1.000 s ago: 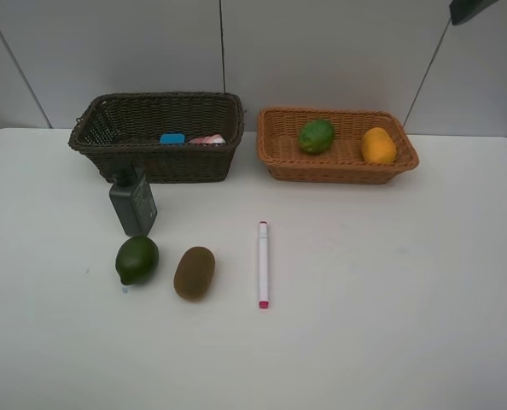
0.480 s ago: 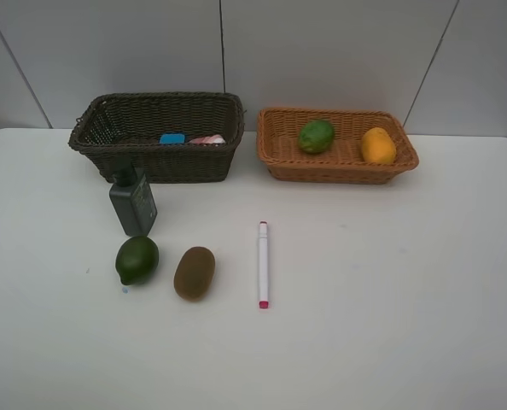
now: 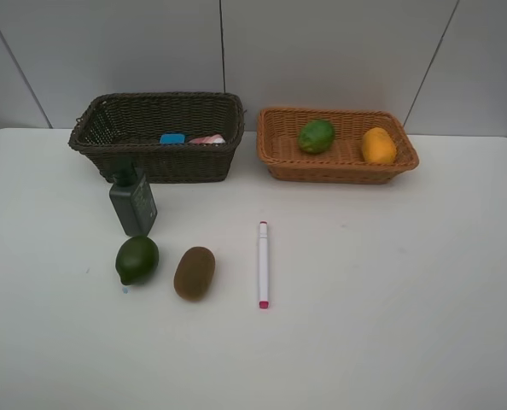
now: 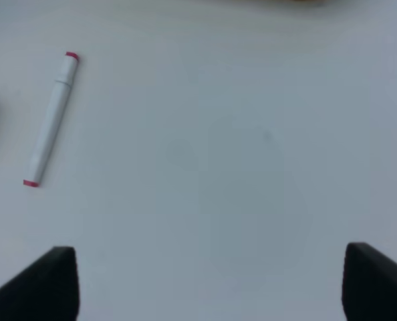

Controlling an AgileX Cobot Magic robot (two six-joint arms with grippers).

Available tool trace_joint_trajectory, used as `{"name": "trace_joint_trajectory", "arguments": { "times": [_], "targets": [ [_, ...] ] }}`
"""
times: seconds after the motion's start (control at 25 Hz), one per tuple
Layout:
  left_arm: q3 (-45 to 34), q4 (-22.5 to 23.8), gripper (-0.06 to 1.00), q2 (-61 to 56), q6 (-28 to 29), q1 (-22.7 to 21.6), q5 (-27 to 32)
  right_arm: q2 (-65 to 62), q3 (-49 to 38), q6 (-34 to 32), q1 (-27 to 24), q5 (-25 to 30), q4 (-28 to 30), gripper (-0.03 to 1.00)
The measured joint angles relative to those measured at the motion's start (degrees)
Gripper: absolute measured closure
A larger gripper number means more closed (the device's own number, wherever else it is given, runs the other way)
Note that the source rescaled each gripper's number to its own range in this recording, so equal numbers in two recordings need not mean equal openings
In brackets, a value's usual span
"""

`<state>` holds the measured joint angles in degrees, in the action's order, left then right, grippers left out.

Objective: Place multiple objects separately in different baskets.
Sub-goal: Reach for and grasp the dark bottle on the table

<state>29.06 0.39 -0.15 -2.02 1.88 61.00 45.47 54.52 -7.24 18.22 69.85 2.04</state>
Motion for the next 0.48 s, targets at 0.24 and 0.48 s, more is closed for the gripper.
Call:
{"name": "trace_joint_trajectory", "arguments": {
  "times": [0.24,0.48],
  "targets": [
    [0.0,0.0,-0.06,0.0,0.0,0.0,0.0,-11.5,-6.71,0.26,0.0,-2.51,3.92,-0.01],
    [0.0,0.0,-0.06,0.0,0.0,0.0,0.0,-23.49,-13.32,3.95,0.0,-3.56,3.34,-0.01]
  ]
}}
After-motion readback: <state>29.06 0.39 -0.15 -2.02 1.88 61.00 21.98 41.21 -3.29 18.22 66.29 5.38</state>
